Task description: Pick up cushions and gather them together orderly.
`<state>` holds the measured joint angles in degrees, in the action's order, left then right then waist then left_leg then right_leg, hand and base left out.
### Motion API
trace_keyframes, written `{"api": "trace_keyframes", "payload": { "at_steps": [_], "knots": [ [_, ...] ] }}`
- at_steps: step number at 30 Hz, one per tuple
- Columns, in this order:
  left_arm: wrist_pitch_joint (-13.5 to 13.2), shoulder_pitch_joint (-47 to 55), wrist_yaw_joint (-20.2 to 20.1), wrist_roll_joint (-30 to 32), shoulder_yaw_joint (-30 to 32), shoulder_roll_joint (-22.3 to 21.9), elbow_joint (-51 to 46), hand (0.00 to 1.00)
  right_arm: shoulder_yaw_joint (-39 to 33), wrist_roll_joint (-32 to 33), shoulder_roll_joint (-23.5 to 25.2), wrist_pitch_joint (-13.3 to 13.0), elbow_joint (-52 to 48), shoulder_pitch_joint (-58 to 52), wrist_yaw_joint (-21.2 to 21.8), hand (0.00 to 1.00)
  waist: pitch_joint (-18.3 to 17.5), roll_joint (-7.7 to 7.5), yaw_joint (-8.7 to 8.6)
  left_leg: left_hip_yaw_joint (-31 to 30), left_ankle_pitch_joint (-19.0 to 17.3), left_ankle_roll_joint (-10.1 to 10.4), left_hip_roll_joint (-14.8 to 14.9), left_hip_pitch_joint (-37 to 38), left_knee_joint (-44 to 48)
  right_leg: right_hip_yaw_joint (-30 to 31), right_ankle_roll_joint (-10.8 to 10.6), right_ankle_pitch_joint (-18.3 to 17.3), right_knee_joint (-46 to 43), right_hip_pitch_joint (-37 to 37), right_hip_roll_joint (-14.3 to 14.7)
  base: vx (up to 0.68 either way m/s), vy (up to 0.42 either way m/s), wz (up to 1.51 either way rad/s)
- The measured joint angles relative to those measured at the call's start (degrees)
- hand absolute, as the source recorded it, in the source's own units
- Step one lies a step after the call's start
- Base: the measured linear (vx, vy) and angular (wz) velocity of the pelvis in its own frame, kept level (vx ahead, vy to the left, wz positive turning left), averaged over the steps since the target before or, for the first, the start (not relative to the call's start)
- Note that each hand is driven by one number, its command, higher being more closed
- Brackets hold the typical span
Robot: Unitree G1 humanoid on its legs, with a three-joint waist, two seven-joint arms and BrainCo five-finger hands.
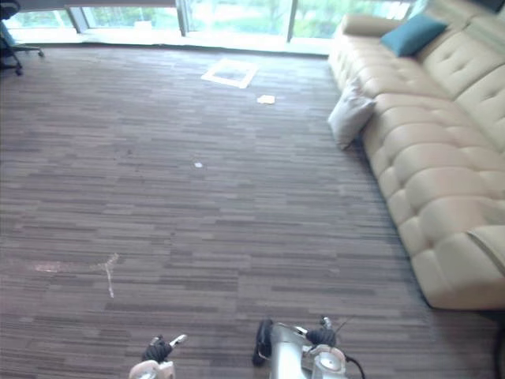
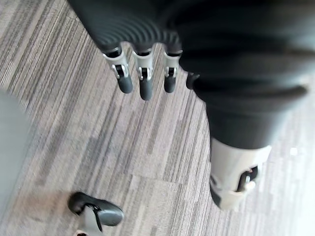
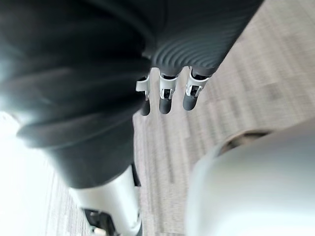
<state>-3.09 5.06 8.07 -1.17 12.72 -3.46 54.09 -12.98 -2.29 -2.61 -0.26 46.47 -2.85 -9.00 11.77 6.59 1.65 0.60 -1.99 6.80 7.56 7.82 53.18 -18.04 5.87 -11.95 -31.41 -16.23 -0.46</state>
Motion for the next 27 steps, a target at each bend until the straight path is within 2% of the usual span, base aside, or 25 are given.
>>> {"api": "trace_keyframes", "payload": {
  "at_steps": [1, 2, 4, 5, 6, 7, 8, 10, 11, 12, 13, 14, 15, 16, 17, 18, 19, 20, 21, 23, 25, 26, 27],
  "knots": [
    [0.1, -0.4, -0.5, 0.0, 0.3, 0.2, -0.1, 0.0, -0.2, 0.1, 0.0, 0.3, 1.3, 0.6, -0.3, 0.0, 0.5, 0.7, 0.32, 2.9, -2.0, -1.6, 3.0, -4.8, 9.8, 0.7, 0.2, -1.0, 2.9, 4.9, 1.7, 0.63, -0.038, -0.31],
    [0.0, -0.9, -0.6, 0.0, 1.3, 0.4, -0.6, 0.0, -0.1, 0.7, 0.8, 0.5, 2.5, 0.9, -0.6, 0.0, 1.0, -0.14, 0.67, 5.4, -5.5, -3.0, 4.7, -8.6, 15.4, 1.4, 0.5, -1.8, 5.7, 10.8, 2.0, 0.76, -0.067, -0.24],
    [-0.4, 0.3, -0.7, 0.0, 1.5, 2.1, -3.7, 0.0, 0.6, 2.4, 3.2, 0.5, 3.4, 0.5, -0.7, 0.0, 1.1, -3.84, 1.73, 9.0, -10.3, -4.1, 4.8, -17.7, 13.9, 3.0, 0.2, -1.9, 15.0, 21.6, 1.2, 0.79, -0.096, -0.13],
    [-0.5, 0.3, -0.7, -0.1, 1.6, 2.1, -4.6, 0.0, 1.0, 2.4, 3.6, 0.5, 3.9, 0.6, -0.8, 0.0, 1.0, -4.33, 1.91, 10.0, -11.2, -4.2, 4.8, -20.9, 11.6, 3.1, 0.0, -2.0, 17.8, 23.9, 1.0, 0.66, -0.065, -0.18],
    [-0.6, 0.3, -0.7, -0.1, 1.7, 2.1, -5.7, 0.0, 1.9, 2.5, 3.9, 0.6, 4.4, 0.7, -0.8, 0.0, 0.8, -4.59, 2.35, 11.3, -12.1, -4.3, 4.6, -25.3, 5.6, 3.4, -1.2, -2.4, 20.5, 26.9, 0.6, 0.68, 0.006, -0.26],
    [-0.9, 0.4, -0.7, -0.3, 1.9, 1.6, -6.9, 0.0, 2.6, 2.4, 4.1, 0.7, 4.5, 0.7, -0.9, 0.0, 1.0, -4.32, 3.06, 12.3, -12.1, -4.8, 3.7, -29.2, -4.7, 4.3, -2.9, -3.4, 22.9, 30.3, -0.1, 0.7, 0.055, -0.35],
    [-1.3, 0.4, -0.7, -0.4, 2.0, 1.2, -7.4, 0.0, 2.5, 2.4, 4.3, 0.8, 4.6, 0.7, -0.9, 0.0, 1.0, -4.27, 3.68, 12.9, -11.5, -4.7, 2.6, -30.3, -11.0, 5.1, -3.9, -4.1, 23.7, 32.0, -0.6, 0.75, 0.145, -0.46],
    [-1.7, 1.0, -0.6, -1.6, 2.5, 0.2, -8.8, 0.0, 2.7, 2.3, 4.5, 0.8, 5.9, 0.7, -1.1, 0.0, 0.8, -4.07, 5.4, 12.9, -6.8, -4.3, 1.0, -31.0, -30.5, 8.2, -5.1, -7.2, 24.9, 36.2, -1.5, 0.8, 0.257, -0.71],
    [-1.8, 1.2, -0.8, -2.5, 2.7, 0.5, -9.2, 0.0, 3.0, 2.3, 4.9, 0.9, 6.6, 1.0, -1.1, 0.0, 0.6, -4.81, 5.84, 12.6, -2.5, -5.5, 0.7, -31.2, -28.7, 9.7, -5.2, -8.9, 24.8, 37.5, -2.4, 0.74, 0.306, -0.8],
    [-1.7, 1.1, -0.8, -2.4, 2.9, 0.8, -9.3, 0.0, 3.3, 2.3, 5.9, 1.1, 6.9, 1.0, -1.1, 0.0, -0.5, -5.99, 6.43, 13.3, -0.8, -6.3, 0.1, -31.5, -26.1, 11.4, -5.4, -9.3, 23.8, 38.0, -3.8, 0.77, 0.343, -0.73],
    [-1.6, 0.9, -0.8, -2.3, 3.1, 1.9, -9.1, 0.0, 4.3, 2.2, 6.1, 1.3, 7.0, 0.4, -1.0, 0.0, -1.8, -8.66, 6.29, 15.5, -3.0, -8.8, -0.6, -31.4, -23.2, 13.9, -6.7, -7.9, 18.2, 35.6, -6.7, 0.92, 0.416, -0.59],
    [-1.6, 0.9, -0.8, -2.3, 3.2, 2.3, -8.9, 0.0, 4.2, 2.2, 6.4, 1.3, 6.9, 0.2, -1.1, 0.0, -2.3, -9.58, 6.29, 16.3, -4.9, -9.5, -1.2, -31.1, -22.1, 15.2, -7.6, -6.7, 14.2, 33.9, -7.9, 0.75, 0.351, -0.47],
    [-1.6, 0.5, -0.6, -2.4, 3.1, 2.8, -8.2, 0.0, 3.9, 2.1, 6.6, 1.2, 6.8, 0.2, -1.2, 0.0, -2.2, -10.37, 6.44, 17.2, -7.2, -10.0, -2.1, -29.1, -21.3, 17.4, -9.5, -4.3, 5.7, 30.6, -9.1, 0.56, 0.304, -0.3],
    [-1.5, 0.0, -0.4, -2.3, 3.2, 3.3, -7.2, 0.0, 3.6, 2.1, 6.5, 1.2, 6.7, 0.0, -1.2, 0.0, -1.8, -11.05, 6.39, 18.1, -9.8, -10.1, -3.3, -25.9, -21.2, 20.4, -12.1, 1.5, -7.3, 25.9, -10.3, 0.66, 0.364, -0.21],
    [-1.2, -0.3, -0.4, -2.2, 3.1, 3.7, -6.3, 0.0, 3.7, 1.9, 6.1, 1.1, 6.7, -0.5, -1.1, 0.0, -1.4, -11.06, 5.71, 18.1, -12.1, -10.1, -4.5, -22.4, -21.2, 22.0, -14.0, 4.8, -18.6, 21.9, -10.5, 0.76, 0.385, -0.04],
    [-0.9, -0.3, -0.3, -2.2, 3.1, 3.9, -4.8, 0.0, 3.8, 1.4, 6.0, 0.8, 6.1, -0.9, -1.1, 0.0, -1.2, -10.61, 4.93, 18.0, -14.3, -9.9, -5.7, -17.4, -22.2, 21.6, -14.8, 5.3, -28.0, 18.1, -10.5, 0.73, 0.315, 0.13],
    [-0.3, -0.4, 0.0, -2.0, 2.9, 3.9, -3.7, 0.0, 3.8, 0.6, 5.9, 0.2, 5.4, -1.1, -1.1, 0.0, -1.1, -10.08, 4.17, 18.1, -15.9, -9.8, -6.5, -11.1, -25.4, 19.0, -14.0, 3.5, -33.3, 13.6, -10.3, 0.61, 0.216, 0.13],
    [-0.2, -0.6, 0.3, -1.9, 2.6, 3.9, -3.7, 0.0, 3.7, 0.4, 5.9, 0.1, 5.1, -1.1, -1.0, 0.0, -1.0, -9.98, 4.05, 18.1, -16.6, -9.8, -6.6, -9.1, -26.8, 17.5, -13.2, 2.6, -33.7, 12.0, -10.3, 0.58, 0.165, 0.05],
    [-0.1, -0.3, 0.6, -1.7, 1.7, 3.7, -3.6, 0.0, 3.7, -0.1, 6.1, 0.0, 3.9, -1.2, -1.0, 0.0, -0.9, -9.43, 4.03, 17.7, -18.0, -8.8, -6.6, -4.8, -30.1, 12.2, -11.6, 0.3, -32.5, 7.1, -10.1, 0.44, 0.107, -0.03],
    [0.0, -0.4, 0.6, -1.3, 1.2, 4.0, -2.3, 0.0, 3.2, -0.3, 6.1, -0.5, 2.3, -1.2, -0.9, 0.0, -0.9, -9.27, 3.49, 17.5, -19.3, -7.6, -6.4, 0.3, -33.6, 5.4, -10.1, -1.7, -25.3, 0.6, -9.4, 0.55, 0.096, 0.02],
    [0.1, -0.6, 0.6, -1.2, 0.3, 4.5, -0.8, 0.0, 1.5, -0.4, 5.7, -0.6, 1.7, -0.7, -0.9, 0.0, -0.6, -9.09, 2.46, 17.2, -19.9, -7.0, -6.4, 5.9, -37.6, -0.4, -9.4, -0.3, -9.0, -3.2, -7.2, 0.71, 0.062, 0.24],
    [0.1, -0.6, 0.6, -1.1, 0.1, 4.5, -0.5, 0.0, 1.3, -0.4, 5.3, -0.6, 1.7, -0.6, -0.9, 0.0, -0.6, -9.01, 1.53, 16.6, -20.3, -6.3, -6.7, 9.2, -40.2, -2.5, -8.8, 2.6, 1.8, -3.4, -5.7, 0.72, 0.01, 0.53],
    [0.0, -0.6, 0.5, -0.6, -0.5, 4.4, -0.4, 0.0, 1.3, -0.5, 4.9, -0.6, 1.7, -0.7, -0.8, 0.0, -0.6, -8.95, 1.16, 15.4, -20.8, -5.3, -7.3, 12.2, -42.1, -1.8, -7.4, 5.4, 9.1, -4.1, -4.3, 0.79, -0.029, 0.68]
  ]
}}
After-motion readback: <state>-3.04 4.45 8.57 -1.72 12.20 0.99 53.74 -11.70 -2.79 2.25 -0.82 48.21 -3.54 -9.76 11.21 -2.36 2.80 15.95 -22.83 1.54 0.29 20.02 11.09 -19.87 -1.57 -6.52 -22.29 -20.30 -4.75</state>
